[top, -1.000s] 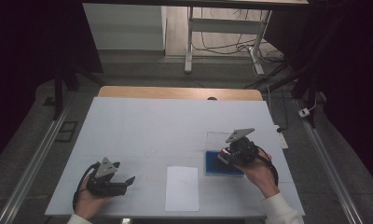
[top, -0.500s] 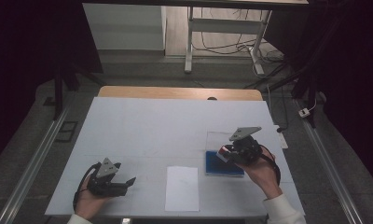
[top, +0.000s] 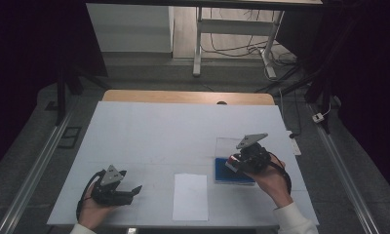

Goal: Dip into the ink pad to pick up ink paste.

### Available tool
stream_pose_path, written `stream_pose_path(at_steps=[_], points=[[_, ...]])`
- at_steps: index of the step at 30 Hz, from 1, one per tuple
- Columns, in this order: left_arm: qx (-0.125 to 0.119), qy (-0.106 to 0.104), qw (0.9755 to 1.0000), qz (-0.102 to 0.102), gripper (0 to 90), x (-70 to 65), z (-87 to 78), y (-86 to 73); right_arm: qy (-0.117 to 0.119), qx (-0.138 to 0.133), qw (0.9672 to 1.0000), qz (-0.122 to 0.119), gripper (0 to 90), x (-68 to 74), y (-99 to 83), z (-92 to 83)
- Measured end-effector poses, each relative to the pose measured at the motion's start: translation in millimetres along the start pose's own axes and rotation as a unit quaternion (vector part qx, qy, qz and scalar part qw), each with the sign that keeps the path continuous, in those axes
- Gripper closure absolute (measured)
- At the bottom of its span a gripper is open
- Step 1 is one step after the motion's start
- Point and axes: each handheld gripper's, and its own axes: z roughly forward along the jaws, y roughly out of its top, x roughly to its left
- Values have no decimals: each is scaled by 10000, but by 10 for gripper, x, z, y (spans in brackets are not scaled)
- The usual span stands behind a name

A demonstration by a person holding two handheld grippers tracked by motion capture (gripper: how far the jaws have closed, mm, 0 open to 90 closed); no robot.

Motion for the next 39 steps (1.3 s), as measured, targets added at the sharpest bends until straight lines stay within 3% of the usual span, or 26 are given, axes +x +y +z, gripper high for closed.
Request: stream_pose_path(at_steps=[23,39], points=[[40,-15,10000,14,201,6,6,-7,-16,452,9989,-86,703,-39,-70,208],[55,-30,10000,26,201,-4,13,-8,-140,502,9986,-90,702,-35,-71,217]])
